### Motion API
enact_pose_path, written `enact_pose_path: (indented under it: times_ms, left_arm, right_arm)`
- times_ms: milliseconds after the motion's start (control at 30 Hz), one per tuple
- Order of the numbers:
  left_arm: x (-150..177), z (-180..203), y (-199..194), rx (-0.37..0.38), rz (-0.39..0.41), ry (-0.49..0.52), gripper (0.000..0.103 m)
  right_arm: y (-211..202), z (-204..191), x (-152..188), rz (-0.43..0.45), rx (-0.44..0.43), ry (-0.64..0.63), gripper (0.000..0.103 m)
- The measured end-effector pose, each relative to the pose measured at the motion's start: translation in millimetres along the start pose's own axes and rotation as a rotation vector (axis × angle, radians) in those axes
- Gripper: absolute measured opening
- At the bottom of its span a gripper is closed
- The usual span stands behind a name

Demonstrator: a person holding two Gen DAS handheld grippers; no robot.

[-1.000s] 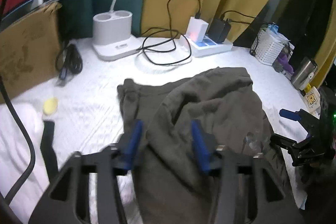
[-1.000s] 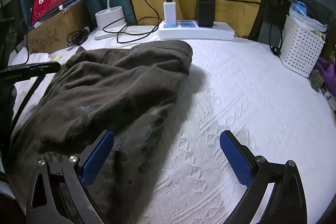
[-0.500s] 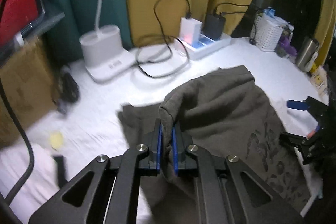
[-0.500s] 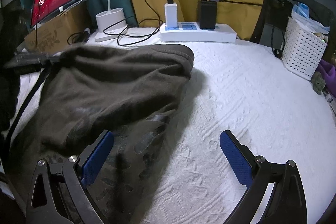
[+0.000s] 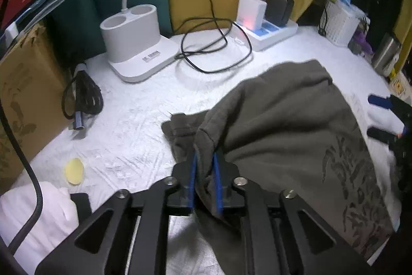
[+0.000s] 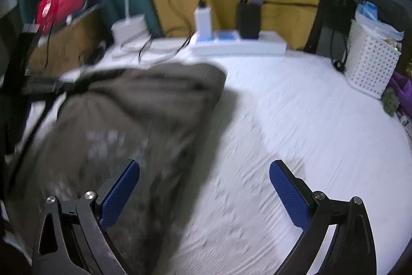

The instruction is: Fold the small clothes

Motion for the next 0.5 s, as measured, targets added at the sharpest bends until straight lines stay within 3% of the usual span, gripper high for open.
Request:
enact_pose_path:
  times_ms: [100, 200, 333, 400, 433, 500]
  left_arm:
    - [-12, -4, 0, 0.010, 0.043, -0.038, 0.031]
    - [-20, -1, 11, 0.031, 0.046, -0.039, 0.033]
    - [-17, 7, 21, 0.048, 0.042, -0.024, 0.033]
    - [-10, 7, 29, 0.035, 0.027, -0.022, 0.032]
    - [-7, 6, 31, 0.029, 0.033, -0.026, 0.031]
    - [-4, 2, 33, 0.009, 0.052, -0.032, 0.019]
  right_arm:
    - [10, 10, -27, 0.047, -0.014, 0.016, 0.101]
    - [35, 20, -48, 0.035, -0.076, 0.083, 0.098]
    - [66, 26, -52, -0.023, -0.084, 0.135, 0.065]
    - [78, 26, -49, -0.054, -0.102, 0.148, 0.062]
    - [81, 24, -47, -0.058, -0.106, 0.145, 0.055]
    - [91, 22, -46, -0.071, -0.110, 0.133, 0.045]
Point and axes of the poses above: each gripper's, at about its wrist camera, not at the fingertips, and y roughly the way its jaws point, z to its right, x to its underside, the point moved 2 cm from there along y, roughly the way its jaws point, and after that the axes turned 12 degrees about z, right-handed, at the moved point
